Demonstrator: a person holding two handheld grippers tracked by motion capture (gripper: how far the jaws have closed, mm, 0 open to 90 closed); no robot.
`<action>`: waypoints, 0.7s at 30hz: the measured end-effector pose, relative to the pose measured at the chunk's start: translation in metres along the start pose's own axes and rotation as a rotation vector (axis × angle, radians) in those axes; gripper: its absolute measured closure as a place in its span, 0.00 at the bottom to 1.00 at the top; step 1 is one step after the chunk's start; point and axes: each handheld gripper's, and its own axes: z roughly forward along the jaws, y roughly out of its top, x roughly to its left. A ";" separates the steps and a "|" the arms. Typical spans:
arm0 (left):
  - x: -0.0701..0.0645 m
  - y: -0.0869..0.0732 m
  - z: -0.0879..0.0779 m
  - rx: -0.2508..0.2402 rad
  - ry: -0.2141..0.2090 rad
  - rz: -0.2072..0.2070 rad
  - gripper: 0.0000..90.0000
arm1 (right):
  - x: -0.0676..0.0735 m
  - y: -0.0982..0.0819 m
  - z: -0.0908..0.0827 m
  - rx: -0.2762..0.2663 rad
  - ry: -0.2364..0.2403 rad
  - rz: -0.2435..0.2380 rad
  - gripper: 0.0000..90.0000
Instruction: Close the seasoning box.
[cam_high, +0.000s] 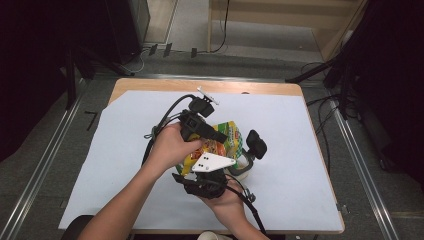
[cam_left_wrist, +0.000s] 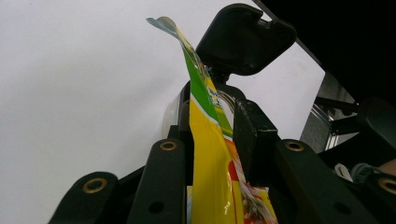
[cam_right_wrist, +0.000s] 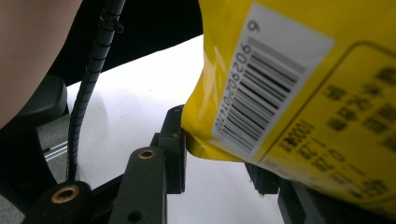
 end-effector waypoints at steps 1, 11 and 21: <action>0.000 0.000 0.000 0.001 -0.001 0.000 0.83 | 0.000 0.000 0.000 -0.001 0.001 0.002 0.71; 0.000 0.000 0.000 0.004 -0.003 -0.005 0.83 | 0.000 0.000 -0.001 -0.001 0.002 0.003 0.71; 0.000 0.000 0.000 0.004 -0.004 -0.006 0.83 | 0.001 0.001 0.000 0.001 -0.003 -0.002 0.72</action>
